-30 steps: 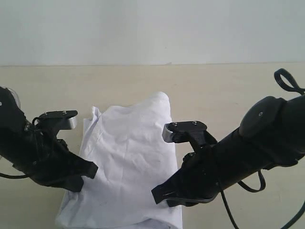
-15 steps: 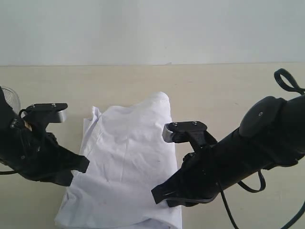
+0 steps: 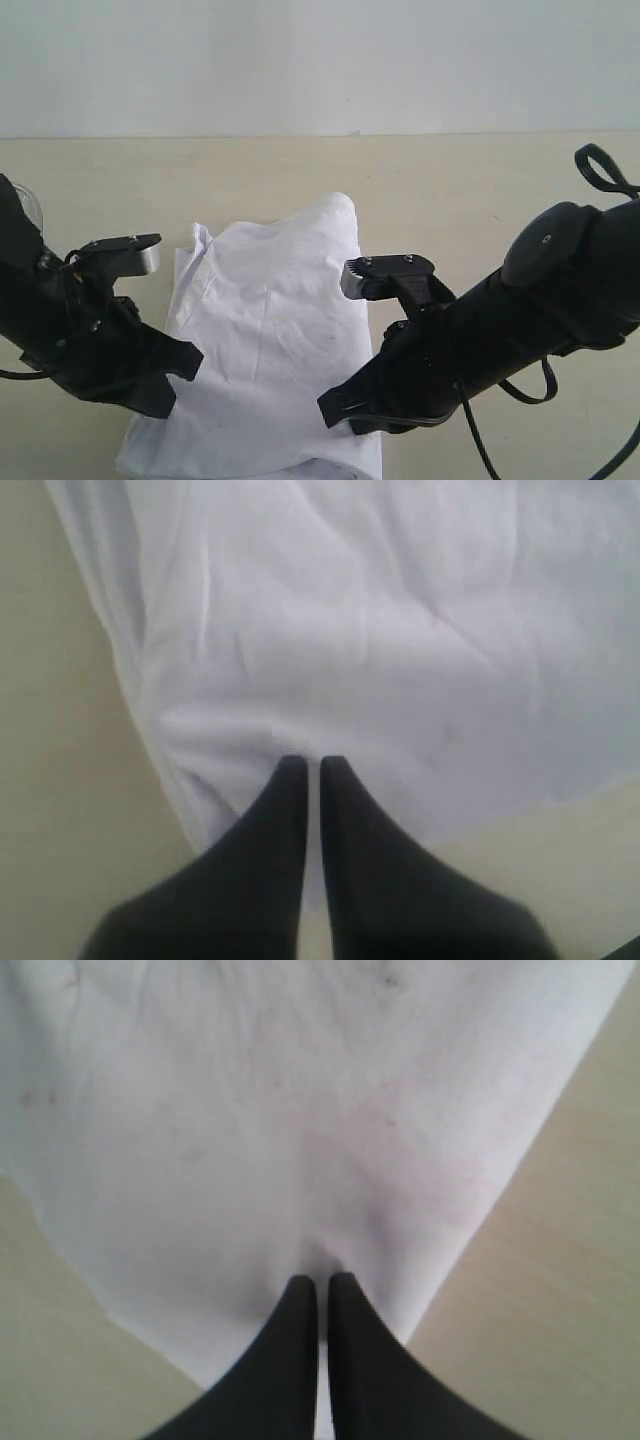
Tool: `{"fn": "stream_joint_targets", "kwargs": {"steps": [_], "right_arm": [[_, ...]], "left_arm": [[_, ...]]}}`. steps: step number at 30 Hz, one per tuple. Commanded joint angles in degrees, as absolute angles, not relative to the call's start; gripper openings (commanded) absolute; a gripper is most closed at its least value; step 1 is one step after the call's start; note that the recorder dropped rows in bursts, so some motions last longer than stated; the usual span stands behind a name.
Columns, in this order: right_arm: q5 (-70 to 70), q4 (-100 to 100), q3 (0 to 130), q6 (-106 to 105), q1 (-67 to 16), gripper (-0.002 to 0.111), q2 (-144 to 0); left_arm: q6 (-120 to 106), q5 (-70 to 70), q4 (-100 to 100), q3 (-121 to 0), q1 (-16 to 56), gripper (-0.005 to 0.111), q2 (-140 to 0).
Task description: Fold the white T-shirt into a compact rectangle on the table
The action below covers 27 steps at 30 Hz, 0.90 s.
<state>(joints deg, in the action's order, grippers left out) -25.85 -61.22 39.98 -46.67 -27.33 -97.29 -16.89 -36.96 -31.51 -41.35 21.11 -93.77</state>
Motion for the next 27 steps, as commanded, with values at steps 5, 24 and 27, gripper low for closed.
{"fn": "stream_joint_targets", "kwargs": {"steps": [5,24,27], "right_arm": [[-25.73,-60.97,40.16,-46.86,-27.31,0.000,-97.21],[-25.21,-60.83,40.16,-46.97,-27.31,0.000,-97.21],[-25.21,-60.83,40.16,-46.97,-27.31,0.000,-97.21]], "left_arm": [[-16.91,-37.32,-28.82,-41.27,21.32,0.005,-97.69],[-7.71,-39.24,-19.64,-41.39,21.32,0.005,-91.61],[-7.71,-38.52,-19.64,-41.39,21.32,0.005,-87.55]]}}
